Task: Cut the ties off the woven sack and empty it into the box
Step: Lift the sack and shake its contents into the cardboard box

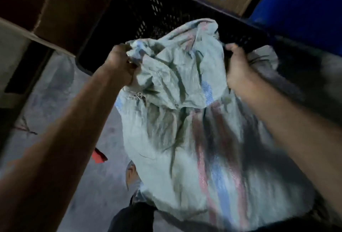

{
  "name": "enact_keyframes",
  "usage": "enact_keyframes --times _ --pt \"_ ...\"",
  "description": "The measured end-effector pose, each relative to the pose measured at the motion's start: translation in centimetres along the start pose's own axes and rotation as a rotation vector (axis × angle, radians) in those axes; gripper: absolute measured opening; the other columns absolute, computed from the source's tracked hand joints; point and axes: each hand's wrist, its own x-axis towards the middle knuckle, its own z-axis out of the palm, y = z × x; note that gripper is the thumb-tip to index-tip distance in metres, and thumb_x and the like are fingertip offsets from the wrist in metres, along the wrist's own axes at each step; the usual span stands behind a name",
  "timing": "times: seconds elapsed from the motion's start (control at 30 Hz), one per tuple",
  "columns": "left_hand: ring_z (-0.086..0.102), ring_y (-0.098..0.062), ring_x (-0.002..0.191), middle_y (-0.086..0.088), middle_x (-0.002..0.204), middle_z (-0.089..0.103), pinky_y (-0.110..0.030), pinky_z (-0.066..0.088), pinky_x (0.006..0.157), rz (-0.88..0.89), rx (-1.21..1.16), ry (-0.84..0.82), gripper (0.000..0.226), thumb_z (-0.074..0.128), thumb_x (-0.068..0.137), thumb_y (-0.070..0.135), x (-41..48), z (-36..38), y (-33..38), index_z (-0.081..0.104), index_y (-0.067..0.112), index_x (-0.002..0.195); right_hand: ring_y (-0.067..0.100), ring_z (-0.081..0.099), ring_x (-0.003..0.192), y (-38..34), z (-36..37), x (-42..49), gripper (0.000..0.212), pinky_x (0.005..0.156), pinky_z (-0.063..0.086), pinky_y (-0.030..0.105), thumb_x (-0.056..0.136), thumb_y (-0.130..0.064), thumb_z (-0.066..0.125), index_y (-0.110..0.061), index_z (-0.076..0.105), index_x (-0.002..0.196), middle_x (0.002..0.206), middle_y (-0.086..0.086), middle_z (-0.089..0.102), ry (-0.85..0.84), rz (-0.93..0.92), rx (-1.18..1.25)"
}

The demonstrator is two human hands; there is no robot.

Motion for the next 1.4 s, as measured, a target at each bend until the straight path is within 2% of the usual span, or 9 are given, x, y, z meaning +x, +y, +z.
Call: enact_keyframes --times 0.17,0.23,0.33,0.5,0.67,0.87,0.97,1.2,1.4 --pt "0.066 -0.009 0.1 0.001 0.115 0.073 -0.02 0.049 0.086 0.767 0.78 0.379 0.039 0.051 0.089 0.028 -3.8 -2.4 -2.1 0.068 0.02 0.124 0.015 0.059 0.063 -1.8 -3.0 -4.4 0.006 0.053 0.048 0.025 0.098 -0.031 0.047 -0.033 0.053 0.097 0.079 0.007 0.064 0.252 -0.404 -0.431" --pt "0.065 -0.018 0.081 -0.008 0.095 0.075 -0.03 0.05 0.076 0.652 0.859 0.482 0.042 0.049 0.086 0.042 -6.3 -3.9 -4.0 0.072 0.014 0.109 0.009 0.061 0.06 -1.1 -4.9 -8.0 0.009 0.058 0.048 0.03 0.09 -0.034 0.047 -0.037 0.055 0.09 0.075 0.001 0.067 0.311 -0.562 -0.657" --pt "0.065 -0.026 0.073 -0.018 0.091 0.076 -0.035 0.05 0.063 0.42 0.921 0.145 0.047 0.051 0.084 0.048 -7.4 -2.6 -6.8 0.075 0.009 0.095 0.006 0.066 0.068 1.2 -4.6 -9.6 0.019 0.062 0.049 0.024 0.089 -0.02 0.049 -0.028 0.065 0.09 0.083 -0.003 0.071 0.088 -0.53 -0.854" --pt "0.049 -0.036 0.133 -0.021 0.142 0.056 -0.042 0.04 0.11 0.678 1.206 -0.125 0.055 0.046 0.093 0.037 0.3 2.3 -6.4 0.052 0.011 0.141 0.026 0.055 0.128 4.1 0.5 -2.5 0.047 0.103 0.043 0.039 0.093 -0.019 0.043 -0.014 0.054 0.139 0.141 0.009 0.059 -0.204 -0.799 -1.435" --pt "0.044 -0.034 0.139 -0.022 0.151 0.046 -0.034 0.034 0.111 0.281 1.322 -0.282 0.046 0.042 0.106 0.022 8.2 4.3 -8.0 0.044 0.003 0.148 0.032 0.04 0.142 7.4 1.3 5.8 0.053 0.115 0.023 0.047 0.1 -0.04 0.032 -0.018 0.044 0.147 0.154 0.014 0.044 -0.22 -0.224 -2.111" --pt "0.059 -0.034 0.123 -0.02 0.136 0.061 -0.034 0.045 0.098 0.761 0.935 -0.1 0.055 0.048 0.088 0.023 -2.4 1.1 -9.4 0.055 0.007 0.139 0.037 0.055 0.127 6.5 -0.9 -2.5 0.045 0.109 0.043 0.038 0.09 -0.013 0.047 -0.003 0.062 0.131 0.138 0.021 0.058 -0.091 -0.651 -1.5" --pt "0.054 -0.036 0.126 -0.021 0.134 0.06 -0.036 0.042 0.101 0.715 0.82 0.084 0.052 0.052 0.086 0.016 -12.0 -2.9 -13.4 0.055 0.003 0.136 0.035 0.059 0.118 5.7 -5.9 -13.6 0.042 0.102 0.047 0.043 0.083 -0.013 0.05 -0.004 0.068 0.119 0.127 0.016 0.064 0.01 -0.837 -1.391" --pt "0.066 -0.033 0.112 -0.018 0.121 0.07 -0.035 0.049 0.093 -0.067 0.67 0.118 0.039 0.056 0.089 0.02 -32.5 -9.6 -26.5 0.065 0.005 0.124 0.03 0.068 0.108 8.2 -19.6 -34.3 0.033 0.096 0.052 0.036 0.089 -0.012 0.058 -0.008 0.066 0.121 0.117 0.013 0.073 0.084 0.043 -1.239" --pt "0.065 -0.03 0.11 -0.016 0.114 0.069 -0.04 0.051 0.093 -0.307 0.658 0.122 0.037 0.06 0.087 0.026 -35.8 -9.8 -37.8 0.07 0.006 0.116 0.034 0.066 0.112 15.0 -31.1 -37.5 0.035 0.099 0.051 0.04 0.087 -0.012 0.058 -0.009 0.066 0.121 0.117 0.019 0.072 0.203 0.328 -1.176"
